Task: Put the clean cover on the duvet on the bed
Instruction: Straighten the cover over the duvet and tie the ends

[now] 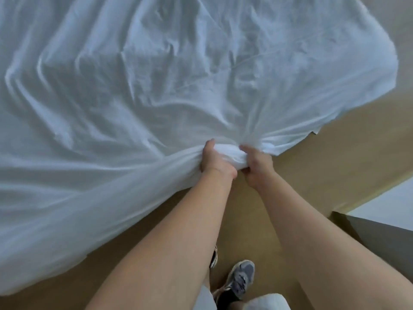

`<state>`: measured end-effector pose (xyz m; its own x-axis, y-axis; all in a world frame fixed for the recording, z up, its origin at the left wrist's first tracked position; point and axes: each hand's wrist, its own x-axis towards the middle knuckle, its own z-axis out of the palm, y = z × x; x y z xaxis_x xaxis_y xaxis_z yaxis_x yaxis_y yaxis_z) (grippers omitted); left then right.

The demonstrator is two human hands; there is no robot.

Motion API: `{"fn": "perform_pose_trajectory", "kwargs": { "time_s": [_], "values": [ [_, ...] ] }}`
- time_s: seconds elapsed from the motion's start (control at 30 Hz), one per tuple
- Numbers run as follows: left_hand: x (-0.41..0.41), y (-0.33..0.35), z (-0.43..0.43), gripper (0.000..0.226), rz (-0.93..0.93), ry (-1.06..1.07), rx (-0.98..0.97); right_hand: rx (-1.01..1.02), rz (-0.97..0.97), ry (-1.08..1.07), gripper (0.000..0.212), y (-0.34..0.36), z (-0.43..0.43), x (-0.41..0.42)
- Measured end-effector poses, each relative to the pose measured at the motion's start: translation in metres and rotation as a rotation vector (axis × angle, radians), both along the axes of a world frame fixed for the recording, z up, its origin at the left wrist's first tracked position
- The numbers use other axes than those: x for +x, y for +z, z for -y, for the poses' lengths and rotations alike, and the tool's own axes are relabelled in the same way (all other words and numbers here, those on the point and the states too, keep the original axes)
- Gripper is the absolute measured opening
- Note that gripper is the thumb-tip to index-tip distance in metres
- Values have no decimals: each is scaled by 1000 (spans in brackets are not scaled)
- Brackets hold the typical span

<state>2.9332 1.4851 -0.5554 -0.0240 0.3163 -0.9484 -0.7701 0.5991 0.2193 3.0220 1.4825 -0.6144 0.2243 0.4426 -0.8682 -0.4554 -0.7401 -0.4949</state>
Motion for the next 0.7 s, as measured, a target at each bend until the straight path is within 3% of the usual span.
{"fn": "perform_pose_trajectory", "kwargs": {
  "time_s": [0.07,0.17,0.27,0.33,0.43,0.53,0.63,0.7],
  "values": [
    [4,-4,-9,23,-70,6,-24,121,-166,3,43,2,4,18],
    [-21,-4,-44,27,-209,58,-74,283,-303,-135,47,12,-32,50],
    [-53,12,-85,18,-251,26,-7,254,-130,-153,56,29,-77,85],
    [-64,16,-94,23,-247,38,15,233,-78,24,48,42,-92,93],
    [-65,11,-82,34,-217,-11,58,216,-27,265,19,56,-95,100],
    [-70,1,-74,36,-197,-36,175,217,65,368,21,55,-104,110],
    [-80,-1,-88,41,-257,1,201,408,210,428,14,60,-129,112],
    [-86,1,-102,47,-306,-54,207,536,261,443,28,61,-145,112]
  ]
}}
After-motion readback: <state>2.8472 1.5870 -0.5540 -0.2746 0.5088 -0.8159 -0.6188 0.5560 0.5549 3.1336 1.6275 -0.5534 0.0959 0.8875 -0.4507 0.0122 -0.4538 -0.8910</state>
